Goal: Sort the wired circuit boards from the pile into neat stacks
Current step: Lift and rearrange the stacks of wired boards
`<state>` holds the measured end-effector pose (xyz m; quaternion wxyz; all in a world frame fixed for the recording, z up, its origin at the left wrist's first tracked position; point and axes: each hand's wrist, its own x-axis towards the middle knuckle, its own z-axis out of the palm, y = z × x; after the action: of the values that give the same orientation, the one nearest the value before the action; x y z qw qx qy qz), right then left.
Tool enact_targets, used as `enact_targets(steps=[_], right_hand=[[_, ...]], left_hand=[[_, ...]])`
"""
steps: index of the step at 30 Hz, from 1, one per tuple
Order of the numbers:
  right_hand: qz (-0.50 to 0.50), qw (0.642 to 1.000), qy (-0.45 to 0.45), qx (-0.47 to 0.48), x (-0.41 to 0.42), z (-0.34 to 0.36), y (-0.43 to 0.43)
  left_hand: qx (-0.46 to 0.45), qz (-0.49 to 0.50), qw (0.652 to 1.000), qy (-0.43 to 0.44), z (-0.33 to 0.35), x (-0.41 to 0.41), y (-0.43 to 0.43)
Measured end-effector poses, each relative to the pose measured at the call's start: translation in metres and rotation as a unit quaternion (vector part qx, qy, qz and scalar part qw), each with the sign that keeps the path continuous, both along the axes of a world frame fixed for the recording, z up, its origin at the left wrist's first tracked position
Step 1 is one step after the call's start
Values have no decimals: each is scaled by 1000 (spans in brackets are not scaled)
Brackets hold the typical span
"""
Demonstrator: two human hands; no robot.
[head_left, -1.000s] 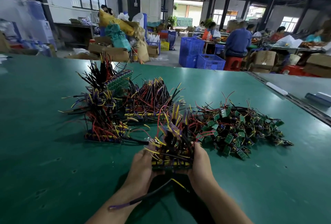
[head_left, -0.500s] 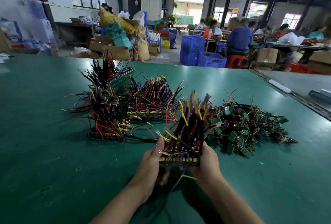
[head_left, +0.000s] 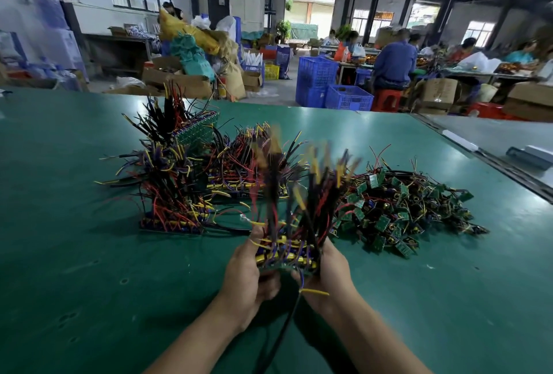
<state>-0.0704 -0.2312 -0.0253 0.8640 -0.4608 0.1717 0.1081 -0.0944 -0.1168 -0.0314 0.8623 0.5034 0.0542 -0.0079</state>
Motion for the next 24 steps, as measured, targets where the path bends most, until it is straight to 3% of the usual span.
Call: enact_targets(steps=[3,7,11,12,15,19,21,24], right_hand=[[4,996,31,86,-1,2,10],[-70,992,27,97,5,6,-2],[-112,986,11,123,12,6,-20],[-114,986,9,122,14,6,-22],[-121,986,14,112,16,7,-27],[-122,988,-4,93,18,5,-31],[-120,989,-15,84,17,5,-31],[-121,990,-25,65,17,4,-31]], left_hand=[[-37,7,999,12,3,-1,-6],[3,40,999,22,1,3,6],[212,90,972,53,-5,21,29],[300,87,949,40,-7,24,34],[549,88,831,-27,-11,21,42],[717,48,695,-12,-16,19,34],[751,50,658,-2,-16,18,33],[757,74,649,-2,-16,18,36]])
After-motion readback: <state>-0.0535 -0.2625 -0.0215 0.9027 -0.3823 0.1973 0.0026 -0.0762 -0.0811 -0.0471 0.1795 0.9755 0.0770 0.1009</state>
